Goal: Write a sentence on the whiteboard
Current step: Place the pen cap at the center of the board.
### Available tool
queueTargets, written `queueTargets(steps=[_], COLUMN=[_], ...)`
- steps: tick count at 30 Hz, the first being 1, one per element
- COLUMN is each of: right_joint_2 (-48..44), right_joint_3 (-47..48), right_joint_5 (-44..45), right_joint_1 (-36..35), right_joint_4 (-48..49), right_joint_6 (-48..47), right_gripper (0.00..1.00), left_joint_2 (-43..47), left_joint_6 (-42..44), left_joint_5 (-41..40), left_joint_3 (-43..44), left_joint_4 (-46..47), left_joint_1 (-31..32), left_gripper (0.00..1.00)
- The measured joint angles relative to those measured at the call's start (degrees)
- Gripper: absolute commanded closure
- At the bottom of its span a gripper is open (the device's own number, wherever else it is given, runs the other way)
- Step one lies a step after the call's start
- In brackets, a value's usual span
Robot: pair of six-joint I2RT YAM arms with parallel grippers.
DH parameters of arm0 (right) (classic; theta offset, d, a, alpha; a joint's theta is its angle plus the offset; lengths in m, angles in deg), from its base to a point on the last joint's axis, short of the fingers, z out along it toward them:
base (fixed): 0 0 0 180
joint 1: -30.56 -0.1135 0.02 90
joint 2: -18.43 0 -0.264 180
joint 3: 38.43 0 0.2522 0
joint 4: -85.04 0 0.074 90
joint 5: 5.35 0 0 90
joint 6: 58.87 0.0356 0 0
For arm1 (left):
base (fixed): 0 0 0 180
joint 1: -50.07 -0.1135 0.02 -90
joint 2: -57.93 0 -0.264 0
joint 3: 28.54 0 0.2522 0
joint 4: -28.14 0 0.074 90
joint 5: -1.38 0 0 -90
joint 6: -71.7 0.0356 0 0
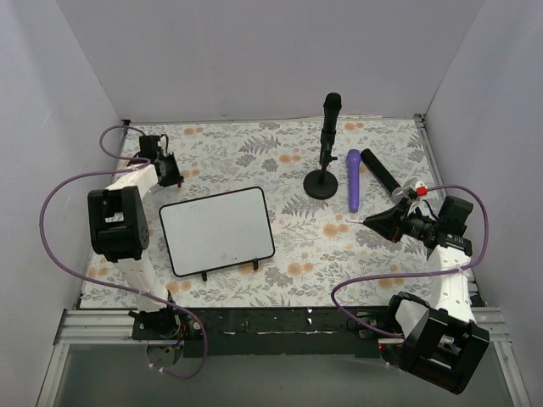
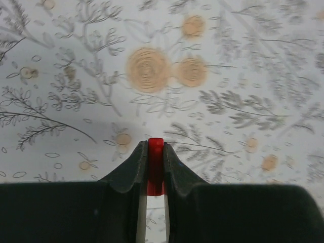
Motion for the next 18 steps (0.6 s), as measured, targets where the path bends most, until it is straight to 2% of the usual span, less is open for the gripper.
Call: queueTargets(steps=[5, 11, 14, 15, 18], right_joint_2=[0.1, 0.7, 0.7, 0.7, 0.9], right_joint_3=[0.2, 0.2, 0.2, 0.2, 0.2], right_joint_5=[-0.2, -0.5, -0.6, -0.6, -0.7], right_joint_1=[0.0, 0.0, 0.0, 0.0, 0.0], right_joint_4=[-1.1, -1.2, -1.2, -1.2, -1.2], right_joint_6=[-0.7, -1.2, -1.3, -1.3, -1.4], right_gripper=[0.99, 0.99, 0.99, 0.99, 0.99], left_joint_2=[-7.3, -7.5, -7.5, -7.5, -7.3], left_joint_6=[-0.9, -2.4, -3.2, -3.4, -4.1], left_joint_5=[-0.7, -4.8, -7.2, -7.8, -9.2], left_joint_3=[0.4, 0.5, 0.5, 0.5, 0.5], left_joint_4=[-0.9, -0.2, 0.0, 0.0, 0.1], left_joint_1=[-4.6, -7.1, -8.0, -8.2, -8.5], left_gripper=[0.93, 0.90, 0.71, 0.61, 0.47])
